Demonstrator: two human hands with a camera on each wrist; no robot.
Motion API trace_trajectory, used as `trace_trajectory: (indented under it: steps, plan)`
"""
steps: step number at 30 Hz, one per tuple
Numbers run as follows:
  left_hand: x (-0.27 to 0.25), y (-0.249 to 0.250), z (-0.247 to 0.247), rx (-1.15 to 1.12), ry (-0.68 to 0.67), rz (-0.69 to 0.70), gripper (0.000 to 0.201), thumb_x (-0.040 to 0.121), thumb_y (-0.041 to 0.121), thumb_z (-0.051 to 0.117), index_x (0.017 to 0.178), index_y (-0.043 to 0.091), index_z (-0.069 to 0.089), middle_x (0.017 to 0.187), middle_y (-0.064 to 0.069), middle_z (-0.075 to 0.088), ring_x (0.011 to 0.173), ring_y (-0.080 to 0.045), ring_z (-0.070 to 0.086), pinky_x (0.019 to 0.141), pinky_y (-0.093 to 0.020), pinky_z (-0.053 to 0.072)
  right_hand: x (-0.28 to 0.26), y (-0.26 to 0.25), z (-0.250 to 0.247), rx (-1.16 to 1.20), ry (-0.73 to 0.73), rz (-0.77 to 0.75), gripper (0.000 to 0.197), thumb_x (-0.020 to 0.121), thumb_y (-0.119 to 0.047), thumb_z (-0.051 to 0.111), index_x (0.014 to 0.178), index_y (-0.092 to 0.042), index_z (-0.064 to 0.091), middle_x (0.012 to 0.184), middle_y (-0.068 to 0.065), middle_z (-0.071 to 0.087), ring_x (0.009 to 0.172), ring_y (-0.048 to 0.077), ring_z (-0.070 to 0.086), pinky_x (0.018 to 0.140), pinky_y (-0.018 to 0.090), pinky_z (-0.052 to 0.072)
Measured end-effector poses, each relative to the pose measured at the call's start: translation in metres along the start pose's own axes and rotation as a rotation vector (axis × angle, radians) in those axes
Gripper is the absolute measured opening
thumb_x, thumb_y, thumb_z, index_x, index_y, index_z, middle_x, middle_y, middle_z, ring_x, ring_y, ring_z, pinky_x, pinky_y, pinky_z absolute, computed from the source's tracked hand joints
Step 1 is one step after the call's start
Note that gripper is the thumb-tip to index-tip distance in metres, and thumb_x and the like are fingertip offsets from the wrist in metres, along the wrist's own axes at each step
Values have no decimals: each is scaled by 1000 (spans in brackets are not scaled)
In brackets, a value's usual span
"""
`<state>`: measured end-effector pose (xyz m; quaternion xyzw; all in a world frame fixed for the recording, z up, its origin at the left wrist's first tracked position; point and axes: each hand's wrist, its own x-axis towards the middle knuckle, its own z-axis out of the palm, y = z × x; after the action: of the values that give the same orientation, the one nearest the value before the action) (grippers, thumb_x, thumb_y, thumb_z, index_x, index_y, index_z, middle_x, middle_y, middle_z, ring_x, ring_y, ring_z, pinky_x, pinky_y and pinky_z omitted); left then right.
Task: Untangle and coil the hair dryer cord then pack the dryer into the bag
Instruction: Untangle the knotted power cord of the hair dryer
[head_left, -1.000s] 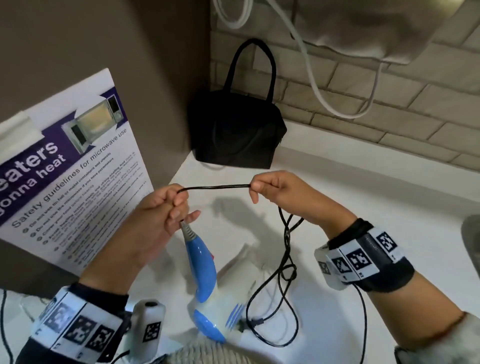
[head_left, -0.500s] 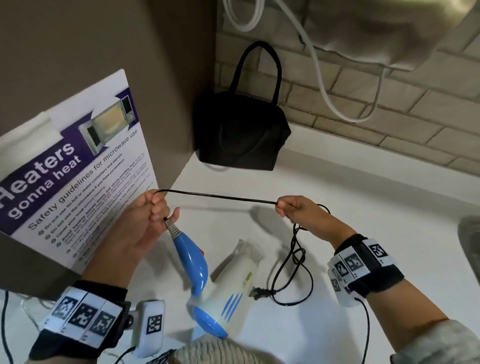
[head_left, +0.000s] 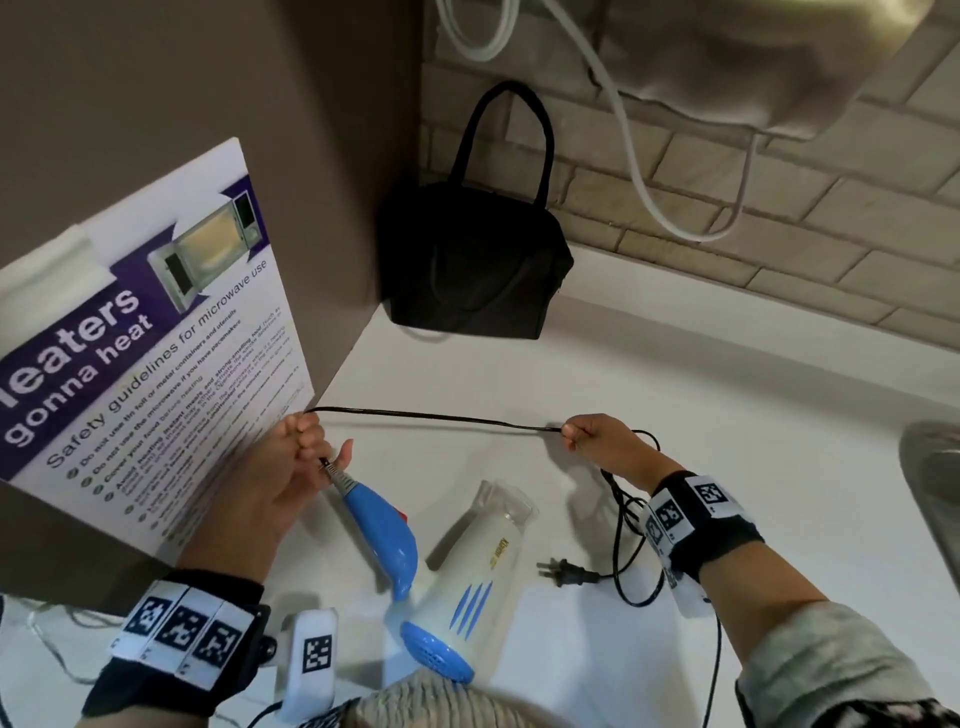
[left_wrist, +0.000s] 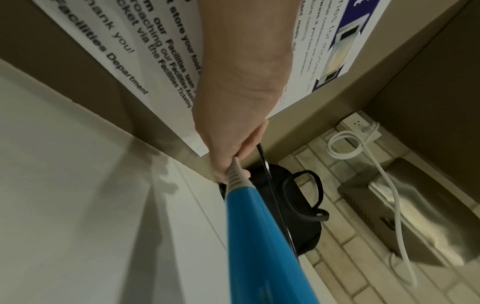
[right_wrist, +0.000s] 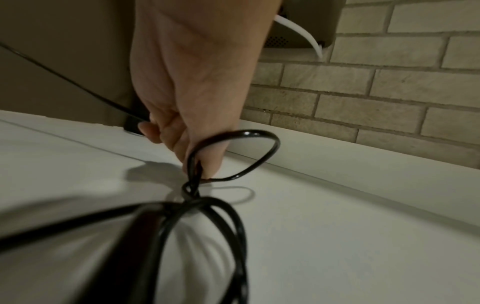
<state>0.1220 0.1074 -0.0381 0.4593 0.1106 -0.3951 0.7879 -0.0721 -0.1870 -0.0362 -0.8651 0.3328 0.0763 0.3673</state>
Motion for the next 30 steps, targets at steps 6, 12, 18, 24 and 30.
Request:
trace_trajectory:
  steps: [6,12,18,24,30]
  plan:
    - [8,-19,-6,463,249,75,26,101,5,35,96,6,60,75,-6,57,71,-18,58,75,-40,50,-12,-21,-14,-155,71,-16,37,102,-22,35,77,-13,61,69,-10,48,65,10,45,55,9,33]
    - [20,-25,-10,1041,246,32,55,95,28,51,144,11,34,139,-16,50,124,-32,49,101,-43,42,-43,-64,-29,-236,-131,-62,34,101,-14,32,109,-13,65,75,-13,54,67,9,50,57,16,39]
    - [-19,-29,33,1550,-25,558,75,83,56,43,130,-1,53,132,-25,53,125,-39,47,107,-45,35,-71,-103,-18,-258,-103,-210,26,98,-13,39,108,-17,62,84,-7,73,76,16,65,75,34,54]
    - [-69,-42,99,1660,-453,847,82,80,69,28,148,23,25,143,17,36,145,-10,14,118,-34,0,-87,-131,-14,-194,-57,-336,6,95,-12,44,91,-12,48,81,0,69,77,17,63,63,24,46]
    - [-74,-35,108,1362,-466,697,27,94,2,47,111,11,66,75,14,59,69,2,59,64,-8,43,-97,-130,-24,-16,117,-457,2,92,-10,55,92,-12,55,79,-5,64,75,9,61,65,17,44]
